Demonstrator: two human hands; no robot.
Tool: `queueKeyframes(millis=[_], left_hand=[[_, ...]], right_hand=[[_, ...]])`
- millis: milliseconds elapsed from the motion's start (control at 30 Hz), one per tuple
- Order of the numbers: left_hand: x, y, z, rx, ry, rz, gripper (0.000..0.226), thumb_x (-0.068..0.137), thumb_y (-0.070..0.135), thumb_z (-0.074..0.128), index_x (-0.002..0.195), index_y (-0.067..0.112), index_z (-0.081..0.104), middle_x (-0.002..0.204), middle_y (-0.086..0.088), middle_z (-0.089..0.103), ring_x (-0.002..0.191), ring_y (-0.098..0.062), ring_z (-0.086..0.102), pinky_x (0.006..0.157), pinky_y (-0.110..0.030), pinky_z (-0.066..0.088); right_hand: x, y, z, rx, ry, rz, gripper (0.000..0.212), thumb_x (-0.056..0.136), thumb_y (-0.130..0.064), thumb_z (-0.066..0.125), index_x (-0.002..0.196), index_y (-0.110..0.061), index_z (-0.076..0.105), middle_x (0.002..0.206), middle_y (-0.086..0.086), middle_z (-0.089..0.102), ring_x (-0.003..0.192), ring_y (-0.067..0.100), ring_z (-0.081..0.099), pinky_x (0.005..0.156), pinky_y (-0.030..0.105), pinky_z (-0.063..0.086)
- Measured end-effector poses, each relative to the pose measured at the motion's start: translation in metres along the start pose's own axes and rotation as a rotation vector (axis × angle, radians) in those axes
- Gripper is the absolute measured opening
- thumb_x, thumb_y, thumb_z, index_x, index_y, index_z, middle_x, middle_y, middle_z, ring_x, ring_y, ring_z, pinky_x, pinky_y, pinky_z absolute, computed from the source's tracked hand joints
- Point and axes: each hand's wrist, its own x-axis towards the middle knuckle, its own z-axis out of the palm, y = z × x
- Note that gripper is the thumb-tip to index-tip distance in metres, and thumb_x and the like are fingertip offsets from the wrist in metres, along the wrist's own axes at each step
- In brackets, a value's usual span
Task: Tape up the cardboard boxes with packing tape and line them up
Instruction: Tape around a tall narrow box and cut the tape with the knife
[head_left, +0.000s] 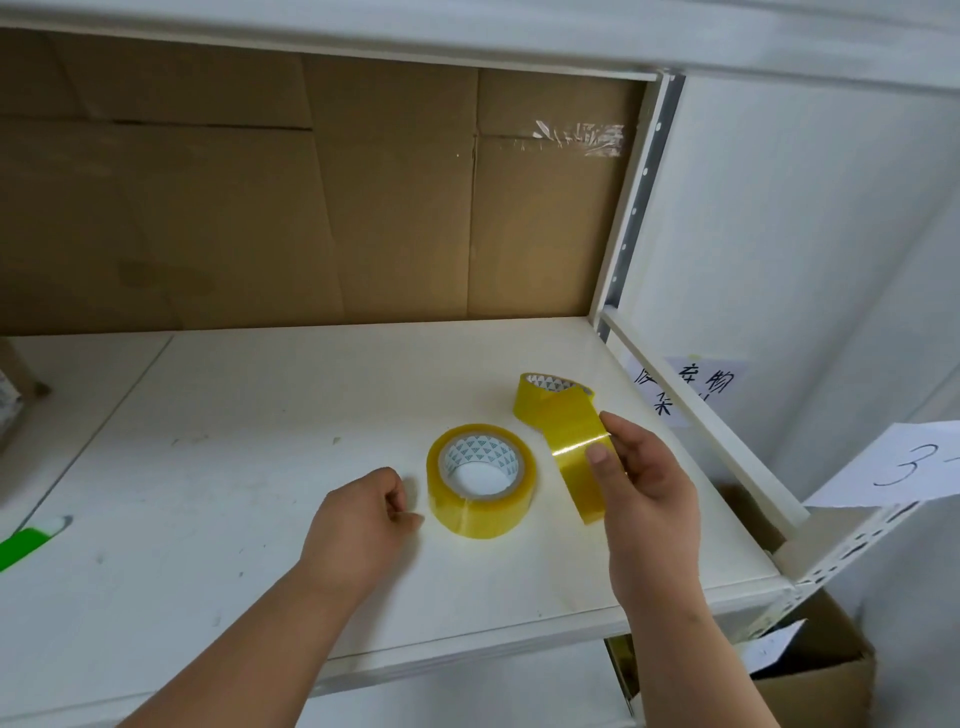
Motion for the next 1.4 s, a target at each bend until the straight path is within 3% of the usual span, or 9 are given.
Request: queueKeyframes(millis=[167, 400, 533, 733, 867, 967, 1167, 1300, 1400], left_hand=[[-0.004, 0.006, -0.004, 0.196, -0.094, 0.056, 0.023, 0.087, 0.034, 0.071, 0.069, 0.033, 0.057, 0.073, 0.014, 0.060, 0.080, -0.012, 0.059, 0.068, -0.023, 0.043], [-0.005, 0.004, -0.007, 0.302, -0.290, 0.213, 0.029, 0.091, 0.007, 0.053, 0.085, 0.032, 0.065, 0.087, 0.006, 0.061, 0.088, -0.016, 0.056, 0.081, -0.027, 0.045], [-0.010, 0.002, -0.009, 0.133, -0.147, 0.207, 0.023, 0.090, 0.006, 0.055, 0.099, 0.025, 0.065, 0.092, 0.005, 0.061, 0.084, -0.016, 0.058, 0.076, -0.023, 0.045], [-0.019, -0.009, -0.014, -0.001, 0.002, 0.043, 0.020, 0.088, 0.011, 0.066, 0.075, 0.027, 0.064, 0.070, 0.015, 0.060, 0.067, -0.004, 0.055, 0.059, -0.004, 0.035], [-0.020, -0.005, -0.032, -0.265, 0.020, -0.094, 0.020, 0.093, 0.015, 0.062, 0.078, 0.023, 0.072, 0.063, 0.005, 0.069, 0.057, -0.001, 0.057, 0.054, -0.011, 0.040], [-0.021, -0.005, -0.045, -0.384, -0.009, -0.144, 0.021, 0.097, 0.015, 0.058, 0.082, 0.017, 0.072, 0.068, 0.000, 0.073, 0.061, -0.010, 0.062, 0.068, -0.027, 0.051], [-0.028, -0.029, -0.064, -0.436, -0.118, -0.186, 0.029, 0.097, 0.000, 0.046, 0.097, 0.018, 0.069, 0.093, -0.001, 0.071, 0.072, -0.014, 0.071, 0.083, -0.036, 0.058], [-0.036, -0.046, -0.092, -0.492, -0.020, -0.153, 0.009, 0.086, 0.003, 0.066, 0.084, 0.010, 0.061, 0.074, -0.006, 0.070, 0.053, -0.015, 0.063, 0.067, -0.042, 0.055], [-0.039, -0.055, -0.122, -0.559, 0.086, -0.155, 0.025, 0.085, 0.014, 0.074, 0.079, 0.010, 0.051, 0.062, -0.003, 0.068, 0.048, -0.013, 0.055, 0.060, -0.030, 0.045]], right_hand=[[-0.003, -0.014, -0.007, 0.362, 0.031, 0.075, 0.022, 0.092, 0.002, 0.056, 0.099, -0.015, 0.069, 0.086, -0.004, 0.075, 0.081, 0.013, 0.067, 0.081, 0.040, 0.049], [-0.008, -0.018, -0.017, 0.587, 0.059, 0.212, 0.021, 0.090, -0.003, 0.051, 0.097, -0.012, 0.069, 0.088, 0.003, 0.072, 0.089, 0.026, 0.065, 0.080, 0.043, 0.051], [-0.011, -0.020, -0.019, 0.747, -0.054, 0.253, 0.022, 0.081, -0.013, 0.052, 0.098, -0.012, 0.066, 0.084, 0.004, 0.072, 0.079, 0.021, 0.069, 0.071, 0.036, 0.056], [-0.017, -0.015, -0.015, 0.867, -0.150, 0.305, 0.022, 0.083, -0.014, 0.049, 0.098, -0.008, 0.063, 0.081, 0.007, 0.070, 0.073, 0.021, 0.069, 0.064, 0.033, 0.057], [-0.020, -0.012, -0.003, 0.898, -0.254, 0.338, 0.026, 0.072, -0.016, 0.058, 0.097, -0.007, 0.062, 0.080, 0.009, 0.070, 0.068, 0.021, 0.069, 0.058, 0.032, 0.058], [-0.021, -0.008, 0.011, 0.905, -0.343, 0.345, 0.049, 0.056, -0.021, 0.076, 0.102, -0.008, 0.066, 0.097, 0.013, 0.070, 0.087, 0.029, 0.071, 0.073, 0.044, 0.060], [-0.027, -0.006, 0.048, 0.939, -0.471, 0.338, 0.044, 0.046, -0.022, 0.087, 0.087, -0.016, 0.073, 0.091, 0.008, 0.073, 0.088, 0.027, 0.071, 0.075, 0.044, 0.060], [-0.041, -0.006, 0.074, 0.939, -0.537, 0.371, 0.056, 0.040, -0.023, 0.093, 0.091, -0.013, 0.070, 0.088, 0.010, 0.071, 0.083, 0.027, 0.070, 0.074, 0.044, 0.059], [-0.055, -0.009, 0.095, 0.944, -0.592, 0.375, 0.058, 0.038, -0.021, 0.093, 0.089, -0.010, 0.068, 0.080, 0.012, 0.068, 0.074, 0.026, 0.068, 0.067, 0.041, 0.059]])
